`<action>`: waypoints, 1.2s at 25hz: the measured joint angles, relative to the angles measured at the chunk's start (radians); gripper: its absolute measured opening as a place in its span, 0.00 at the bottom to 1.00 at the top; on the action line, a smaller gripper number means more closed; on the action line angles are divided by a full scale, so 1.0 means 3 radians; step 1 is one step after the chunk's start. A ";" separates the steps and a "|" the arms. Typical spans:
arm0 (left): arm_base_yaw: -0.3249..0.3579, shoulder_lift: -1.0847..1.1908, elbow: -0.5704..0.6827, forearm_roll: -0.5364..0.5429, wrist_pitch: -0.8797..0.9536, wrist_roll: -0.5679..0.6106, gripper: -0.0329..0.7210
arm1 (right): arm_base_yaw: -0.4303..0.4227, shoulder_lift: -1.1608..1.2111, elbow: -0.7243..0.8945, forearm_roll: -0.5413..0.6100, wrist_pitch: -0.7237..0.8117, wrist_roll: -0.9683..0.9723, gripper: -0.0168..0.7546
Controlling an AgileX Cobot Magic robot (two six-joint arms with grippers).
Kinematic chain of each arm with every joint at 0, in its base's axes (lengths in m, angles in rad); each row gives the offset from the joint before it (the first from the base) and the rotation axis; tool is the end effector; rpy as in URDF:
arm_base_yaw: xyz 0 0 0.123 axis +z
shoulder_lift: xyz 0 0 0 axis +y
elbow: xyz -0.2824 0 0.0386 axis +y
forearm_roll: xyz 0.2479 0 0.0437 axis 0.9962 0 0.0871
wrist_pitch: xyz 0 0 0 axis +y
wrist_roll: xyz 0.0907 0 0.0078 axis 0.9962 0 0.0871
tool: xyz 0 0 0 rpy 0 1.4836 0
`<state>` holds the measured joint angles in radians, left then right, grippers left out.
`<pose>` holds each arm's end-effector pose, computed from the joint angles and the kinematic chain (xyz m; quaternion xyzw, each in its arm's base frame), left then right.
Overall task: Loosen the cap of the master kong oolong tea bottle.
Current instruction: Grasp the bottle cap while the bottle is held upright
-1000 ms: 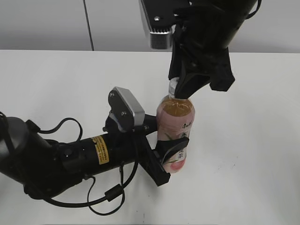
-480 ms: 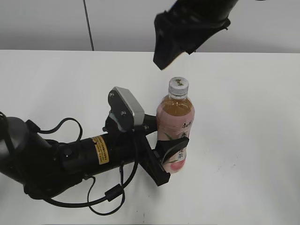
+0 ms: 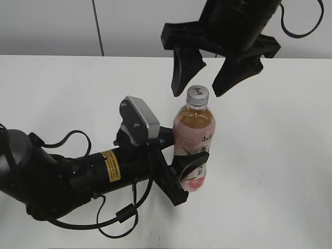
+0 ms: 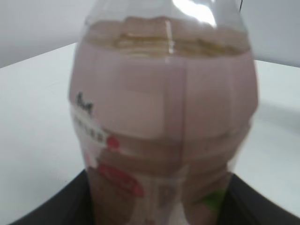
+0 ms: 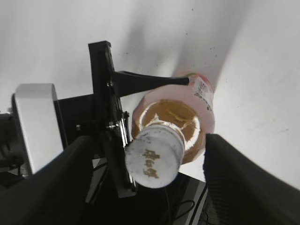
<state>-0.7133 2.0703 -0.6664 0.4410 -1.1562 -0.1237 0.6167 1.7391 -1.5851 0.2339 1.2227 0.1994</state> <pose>0.2305 -0.2464 0.0985 0.4043 0.6538 -0.3441 0.5391 0.2841 0.2257 0.3149 -0.1802 0.9670 0.1601 0.0825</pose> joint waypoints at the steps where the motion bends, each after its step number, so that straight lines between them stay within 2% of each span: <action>1: 0.0000 0.0000 0.0000 0.0000 0.0000 0.0000 0.55 | 0.0000 0.0000 0.0051 0.0000 0.0000 0.0012 0.74; 5: 0.0000 0.0000 0.0000 0.0000 0.0000 0.0000 0.55 | 0.0000 0.0000 0.0085 0.0000 0.0000 0.0032 0.73; 7: 0.0000 0.0000 0.0000 0.0000 0.0000 0.0000 0.55 | 0.0000 0.0000 0.0085 0.0000 0.0000 0.0036 0.69; 9: 0.0000 0.0000 0.0000 0.0000 0.0000 0.0000 0.55 | 0.0000 0.0000 0.0085 0.0000 0.0000 0.0040 0.59; 11: 0.0000 0.0000 0.0000 0.0000 0.0000 0.0000 0.55 | 0.0000 0.0000 0.0085 -0.0007 0.0000 -0.0018 0.42; 12: 0.0000 0.0000 0.0000 0.0000 0.0000 0.0000 0.55 | 0.0000 0.0000 0.0085 -0.0007 0.0000 -0.0102 0.37; 14: 0.0000 0.0000 0.0000 0.0000 0.0000 0.0000 0.55 | 0.0000 0.0000 0.0085 -0.0007 0.0000 -0.0347 0.37; 17: 0.0000 0.0000 0.0000 0.0000 0.0000 0.0000 0.55 | 0.0000 0.0000 0.0085 -0.0007 0.0000 -0.1125 0.37; 20: 0.0000 0.0000 0.0000 0.0000 0.0000 0.0000 0.55 | 0.0000 -0.0005 0.0085 -0.0003 0.0000 -0.2547 0.37; 21: 0.0000 0.0000 0.0000 0.0003 0.0000 0.0000 0.55 | 0.0000 -0.0011 0.0082 -0.0011 0.0000 -0.3210 0.37; 24: 0.0000 0.0000 0.0000 0.0006 0.0000 0.0000 0.55 | 0.0000 -0.0025 0.0082 -0.0063 0.0000 -0.4451 0.37; 26: 0.0000 0.0000 0.0000 0.0006 0.0000 0.0003 0.55 | 0.0003 -0.0028 0.0082 -0.0108 0.0000 -0.4911 0.37; 30: 0.0000 0.0000 0.0000 0.0006 0.0000 0.0000 0.55 | 0.0003 -0.0028 0.0079 -0.0114 0.0000 -0.5027 0.37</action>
<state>-0.7133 2.0703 -0.6664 0.4427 -1.1562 -0.1238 0.6177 1.7306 -1.5615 0.1996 1.2227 -1.3086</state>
